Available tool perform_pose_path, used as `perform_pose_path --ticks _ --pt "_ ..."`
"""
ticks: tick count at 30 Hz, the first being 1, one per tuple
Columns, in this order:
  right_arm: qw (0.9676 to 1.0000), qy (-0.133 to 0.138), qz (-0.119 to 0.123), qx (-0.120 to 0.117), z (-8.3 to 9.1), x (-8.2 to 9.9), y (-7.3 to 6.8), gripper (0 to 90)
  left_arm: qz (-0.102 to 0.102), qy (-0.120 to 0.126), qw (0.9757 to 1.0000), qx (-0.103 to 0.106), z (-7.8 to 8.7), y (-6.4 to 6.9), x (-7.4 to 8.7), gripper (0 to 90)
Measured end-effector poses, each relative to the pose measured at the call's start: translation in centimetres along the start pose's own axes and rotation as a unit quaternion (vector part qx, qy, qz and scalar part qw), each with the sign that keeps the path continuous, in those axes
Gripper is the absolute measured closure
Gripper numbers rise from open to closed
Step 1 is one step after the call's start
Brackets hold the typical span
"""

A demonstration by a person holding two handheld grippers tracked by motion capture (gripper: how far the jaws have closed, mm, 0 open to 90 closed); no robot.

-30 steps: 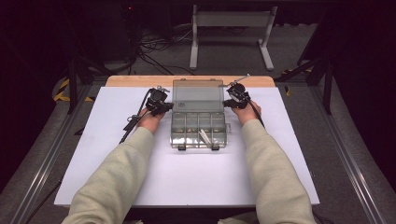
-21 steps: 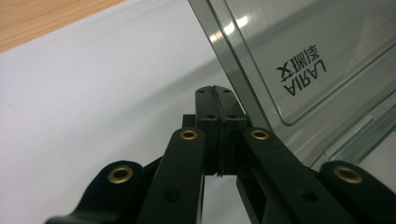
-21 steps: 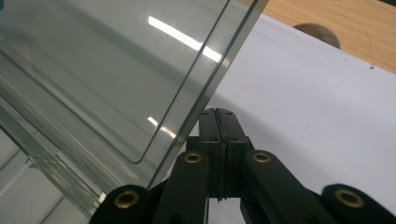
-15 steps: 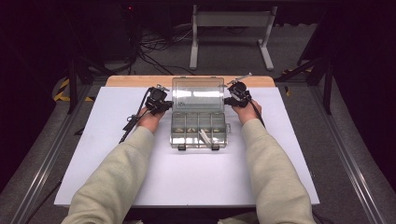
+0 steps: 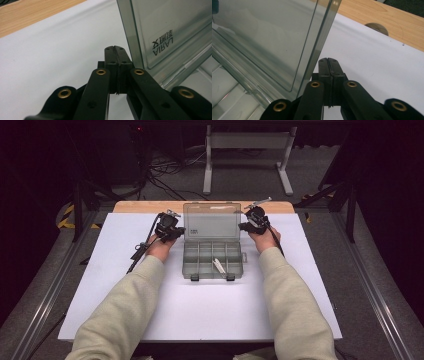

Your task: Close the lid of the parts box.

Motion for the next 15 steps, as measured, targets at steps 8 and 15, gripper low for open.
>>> perform_pose_path --ticks 8,15 --pt "0.9999 0.011 0.001 -0.004 0.8 -0.4 -0.2 90.0 0.000 0.006 1.0000 0.003 0.6 0.2 -0.2 89.5" --pt "0.9997 0.021 0.004 -0.009 1.5 -0.5 -0.5 90.0 0.002 0.010 0.9999 0.010 1.1 0.3 -0.4 89.5"
Point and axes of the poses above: each handheld gripper's, and its own axes: z roughly backward along the jaws, x roughly out of its underside, y roughly to its right, the point moved 5 cm from there along -z, roughly forward along the jaws, and after that the axes turned 8 degrees about y, right-handed, at the moved point
